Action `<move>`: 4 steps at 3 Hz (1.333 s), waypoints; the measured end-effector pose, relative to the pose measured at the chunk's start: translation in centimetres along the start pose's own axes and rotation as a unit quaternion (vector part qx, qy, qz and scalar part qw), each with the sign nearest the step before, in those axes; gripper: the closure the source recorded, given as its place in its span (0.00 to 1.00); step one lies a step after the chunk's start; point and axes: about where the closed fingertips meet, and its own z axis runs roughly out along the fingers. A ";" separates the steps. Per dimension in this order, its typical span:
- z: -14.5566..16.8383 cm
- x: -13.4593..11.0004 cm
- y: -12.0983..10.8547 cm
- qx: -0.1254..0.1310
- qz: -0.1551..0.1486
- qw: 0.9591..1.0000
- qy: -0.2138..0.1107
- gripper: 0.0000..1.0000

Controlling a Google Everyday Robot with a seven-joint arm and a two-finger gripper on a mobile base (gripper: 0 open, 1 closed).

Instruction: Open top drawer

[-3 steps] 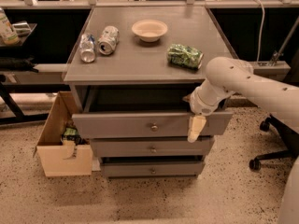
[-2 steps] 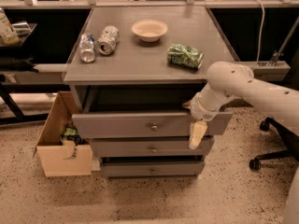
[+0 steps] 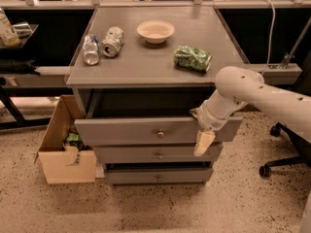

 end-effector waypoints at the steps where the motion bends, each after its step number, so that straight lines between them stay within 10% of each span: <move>1: -0.5 -0.2 0.1 -0.002 -0.002 1.000 -0.001 0.43; 4: -1.4 -1.4 1.3 -0.019 -0.016 1.000 -0.006 1.00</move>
Offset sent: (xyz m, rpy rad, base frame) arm -0.0979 0.0513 0.0308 0.0081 0.0864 0.1919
